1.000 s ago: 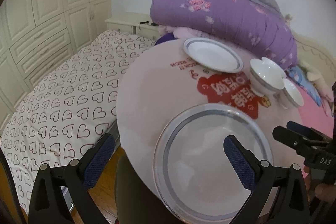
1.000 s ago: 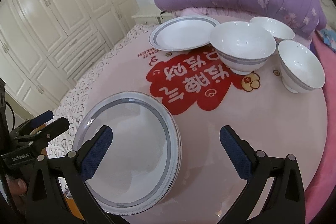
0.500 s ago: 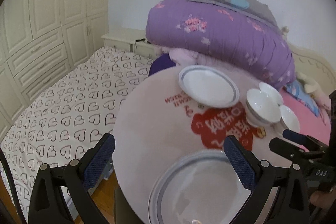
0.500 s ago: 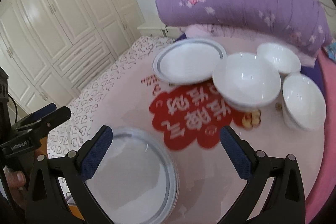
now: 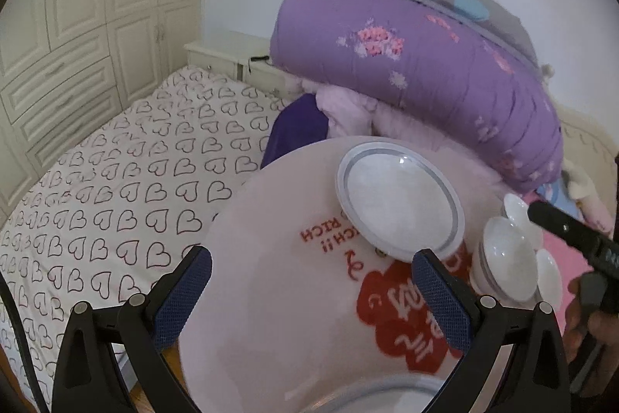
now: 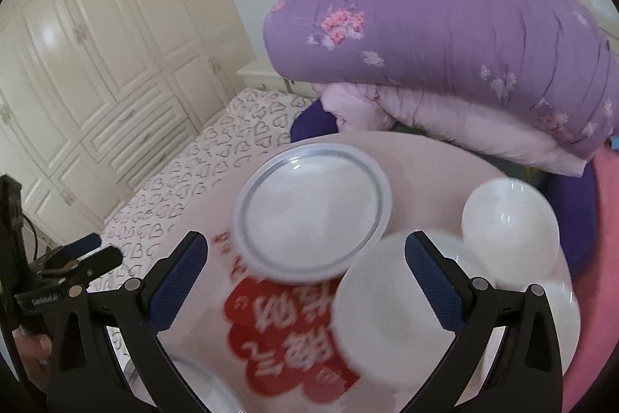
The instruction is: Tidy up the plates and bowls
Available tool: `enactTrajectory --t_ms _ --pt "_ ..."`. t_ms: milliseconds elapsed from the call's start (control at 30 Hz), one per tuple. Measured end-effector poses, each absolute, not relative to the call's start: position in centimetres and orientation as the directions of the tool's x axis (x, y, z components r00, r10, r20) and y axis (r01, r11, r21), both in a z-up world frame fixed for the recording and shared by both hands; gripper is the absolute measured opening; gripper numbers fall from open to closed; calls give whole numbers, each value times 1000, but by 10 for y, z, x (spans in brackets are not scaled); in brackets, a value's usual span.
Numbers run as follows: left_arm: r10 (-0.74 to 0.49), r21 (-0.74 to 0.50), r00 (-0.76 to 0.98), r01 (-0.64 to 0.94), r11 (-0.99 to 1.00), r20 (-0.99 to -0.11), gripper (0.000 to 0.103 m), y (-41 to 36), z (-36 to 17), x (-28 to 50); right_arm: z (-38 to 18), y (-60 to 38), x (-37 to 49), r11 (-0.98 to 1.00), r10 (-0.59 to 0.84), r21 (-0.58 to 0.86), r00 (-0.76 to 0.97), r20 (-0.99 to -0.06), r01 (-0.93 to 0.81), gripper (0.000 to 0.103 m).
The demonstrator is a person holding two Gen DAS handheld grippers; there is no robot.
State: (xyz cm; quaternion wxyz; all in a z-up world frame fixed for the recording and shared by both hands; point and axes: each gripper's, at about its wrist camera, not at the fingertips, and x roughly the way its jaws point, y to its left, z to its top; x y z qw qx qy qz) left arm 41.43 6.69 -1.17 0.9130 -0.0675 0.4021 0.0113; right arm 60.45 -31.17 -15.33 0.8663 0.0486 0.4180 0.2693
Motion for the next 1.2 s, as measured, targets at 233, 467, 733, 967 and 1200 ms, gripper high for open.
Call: enactTrajectory --t_ms 233,467,733,967,1200 --pt "-50 -99 615 -45 994 -787 102 55 -27 488 -179 -307 671 864 469 305 420 -777 -401 103" --pt "-76 -117 535 -44 992 -842 102 54 -55 567 -209 -295 710 872 418 273 328 -847 -407 103" --pt "-147 -185 445 -43 982 -883 87 57 -92 634 -238 -288 735 879 383 270 247 -890 -393 99" --pt "-181 -221 399 -55 974 -899 68 66 -117 668 -254 -275 748 883 347 252 190 -918 -395 84" --pt "-185 -217 385 -43 975 -904 52 62 -136 672 -272 -270 751 885 343 271 139 -929 -377 60"
